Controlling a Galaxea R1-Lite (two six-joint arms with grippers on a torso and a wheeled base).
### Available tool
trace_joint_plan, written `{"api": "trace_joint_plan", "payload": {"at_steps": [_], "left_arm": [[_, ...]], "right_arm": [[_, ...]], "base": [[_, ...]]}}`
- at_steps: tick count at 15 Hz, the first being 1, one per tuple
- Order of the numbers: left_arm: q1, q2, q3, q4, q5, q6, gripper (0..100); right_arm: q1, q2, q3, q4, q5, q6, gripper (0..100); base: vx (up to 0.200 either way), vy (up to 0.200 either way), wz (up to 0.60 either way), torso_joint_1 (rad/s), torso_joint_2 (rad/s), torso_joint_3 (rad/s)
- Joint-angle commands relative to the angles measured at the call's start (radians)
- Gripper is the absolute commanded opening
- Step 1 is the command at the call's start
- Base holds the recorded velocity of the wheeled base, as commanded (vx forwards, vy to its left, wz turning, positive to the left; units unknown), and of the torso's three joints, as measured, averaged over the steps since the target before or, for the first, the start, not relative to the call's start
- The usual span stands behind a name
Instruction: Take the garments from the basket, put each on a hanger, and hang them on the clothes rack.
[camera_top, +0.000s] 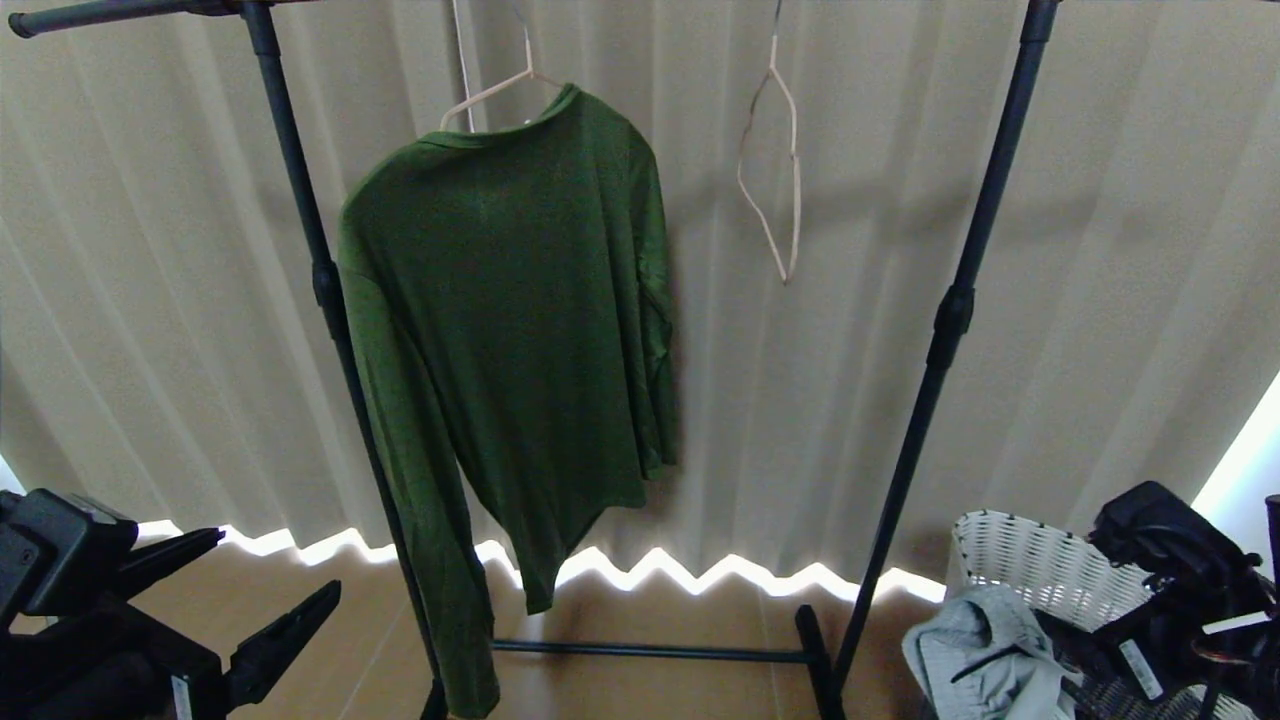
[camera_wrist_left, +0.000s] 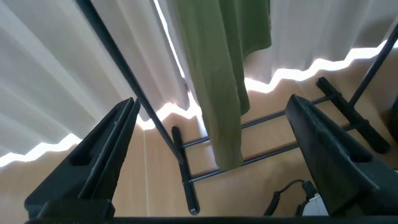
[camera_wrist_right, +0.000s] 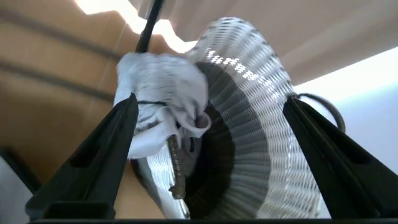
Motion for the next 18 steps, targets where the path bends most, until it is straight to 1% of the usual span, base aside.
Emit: {"api": "trace_joint_plan", "payload": {"at_steps": [1,2,3,4,5,6,10,13,16,18], "left_arm": [[-0.018,-0.002,-0.001,-0.001,0.000,0.000,100],[-0.025,-0.003,0.002,-0.001,0.001,0.000,100],[-0.025,-0.003,0.002,-0.001,0.001,0.000,100],[-0.026,-0.009,0.001,-0.001,0.000,0.000,100],[-0.026,-0.012,0.001,-0.001,0.001,0.000,100],[-0.026,-0.018,0.002,-0.001,0.000,0.000,100],[-0.026,-0.038,0.005,-0.001,0.000,0.000,100],[-0.028,-0.038,0.010,-0.001,0.000,0.000,100],[-0.029,-0.037,0.016,-0.001,0.000,-0.001,100],[-0.038,-0.038,0.016,-0.001,0.000,-0.001,100]], "right_arm": [[0.027,0.137,-0.023,-0.004,0.000,-0.040,100],[0.050,0.168,-0.042,-0.004,0.002,-0.040,100],[0.052,0.171,-0.043,-0.004,0.002,-0.039,100],[0.076,0.233,-0.068,-0.002,-0.003,-0.042,100],[0.076,0.273,-0.086,-0.004,-0.009,-0.040,100],[0.076,0.313,-0.103,-0.007,-0.035,-0.039,100],[0.066,0.407,-0.144,-0.054,-0.058,-0.040,100],[0.058,0.453,-0.161,-0.056,-0.136,-0.040,100],[0.034,0.480,-0.194,-0.056,-0.144,-0.040,100],[0.027,0.507,-0.204,-0.056,-0.196,-0.040,100]], "base": [[0.000,0.000,0.00,0.000,0.00,0.000],[0.000,0.000,0.00,0.000,0.00,0.000],[0.000,0.000,0.00,0.000,0.00,0.000],[0.000,0.000,0.00,0.000,0.00,0.000],[0.000,0.000,0.00,0.000,0.00,0.000],[0.000,0.000,0.00,0.000,0.00,0.000],[0.000,0.000,0.00,0.000,0.00,0.000],[0.000,0.000,0.00,0.000,0.00,0.000],[0.000,0.000,0.00,0.000,0.00,0.000],[0.000,0.000,0.00,0.000,0.00,0.000]]}}
